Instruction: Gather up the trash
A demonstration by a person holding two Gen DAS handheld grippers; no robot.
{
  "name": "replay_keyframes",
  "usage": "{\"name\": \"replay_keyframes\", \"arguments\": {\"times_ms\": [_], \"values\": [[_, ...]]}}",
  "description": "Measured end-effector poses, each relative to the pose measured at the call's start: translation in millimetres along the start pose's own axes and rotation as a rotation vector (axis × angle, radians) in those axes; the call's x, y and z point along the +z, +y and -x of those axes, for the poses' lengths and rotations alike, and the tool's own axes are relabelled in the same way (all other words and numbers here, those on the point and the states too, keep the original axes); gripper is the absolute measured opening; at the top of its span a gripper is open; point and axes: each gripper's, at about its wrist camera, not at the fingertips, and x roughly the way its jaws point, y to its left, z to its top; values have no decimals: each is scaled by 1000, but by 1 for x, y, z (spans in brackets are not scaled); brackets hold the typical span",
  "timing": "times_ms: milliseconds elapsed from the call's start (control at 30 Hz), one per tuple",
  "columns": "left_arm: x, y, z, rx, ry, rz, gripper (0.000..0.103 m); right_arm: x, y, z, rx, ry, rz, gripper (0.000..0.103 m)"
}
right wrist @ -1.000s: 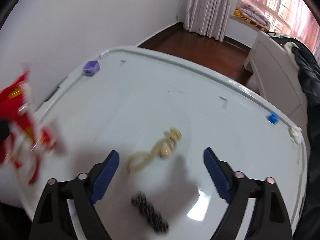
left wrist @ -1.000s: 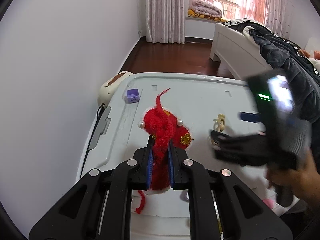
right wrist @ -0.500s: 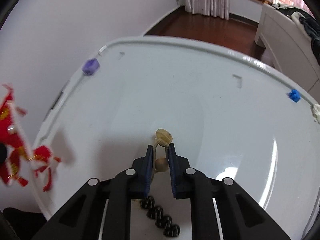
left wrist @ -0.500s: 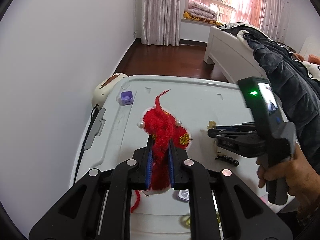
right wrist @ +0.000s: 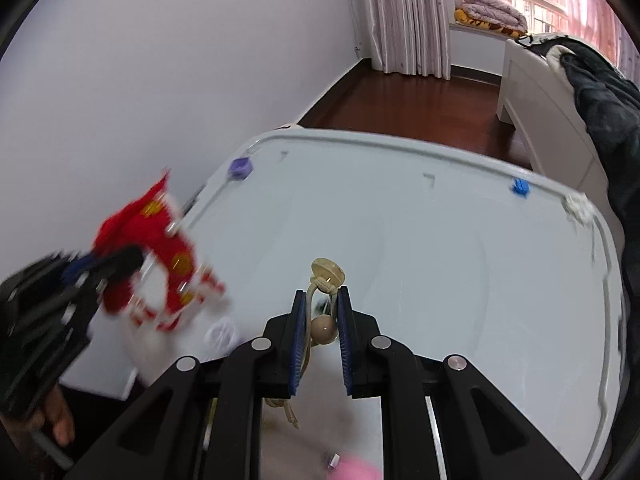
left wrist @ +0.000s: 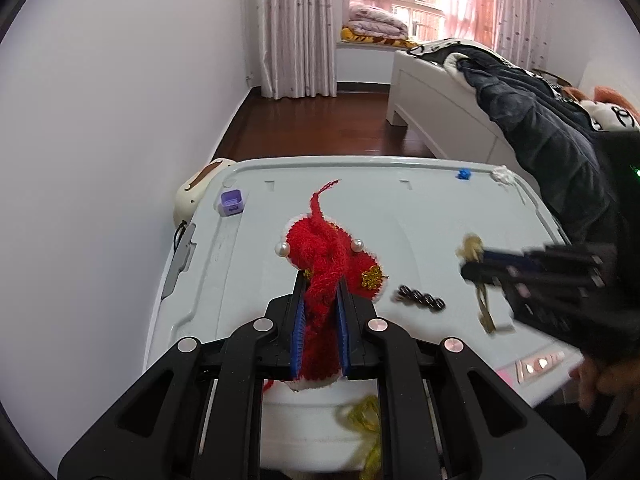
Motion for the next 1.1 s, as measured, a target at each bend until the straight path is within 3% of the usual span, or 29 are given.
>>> {"name": "replay_keyframes", "arguments": {"times_ms": [100, 267, 433, 533, 567, 633, 700, 800, 867, 1000, 1100], "values": [[-11, -12, 19, -5, -10, -15, 12, -40, 10, 26, 11, 15, 14, 15], [-57, -40, 42, -54, 57, -65, 12, -118, 26, 48, 38, 112, 30, 15], [-121, -72, 53, -103, 191, -146, 13, -224, 27, 37, 67, 322, -47, 17], [-163, -96, 50, -122, 284, -221, 17, -269, 18, 19, 75, 450, -142, 29], [-174, -102, 48, -128, 315, -242, 24, -275, 14, 18, 60, 454, -170, 47], [-190, -114, 44, -139, 366, -277, 26, -271, 3, 21, 26, 422, -221, 59], [-189, -120, 47, -130, 358, -300, 32, -256, -12, 33, 25, 347, -280, 77], [-171, -119, 58, -60, 268, -305, 51, -246, -26, 56, -6, 236, -325, 82], [-156, -119, 65, -1, 210, -308, 56, -247, -31, 63, -30, 206, -322, 82], [-128, -117, 76, 69, 114, -287, 70, -253, -31, 58, -53, 216, -290, 82], [-109, -117, 84, 93, 54, -272, 75, -250, -23, 56, -64, 217, -236, 82]]}}
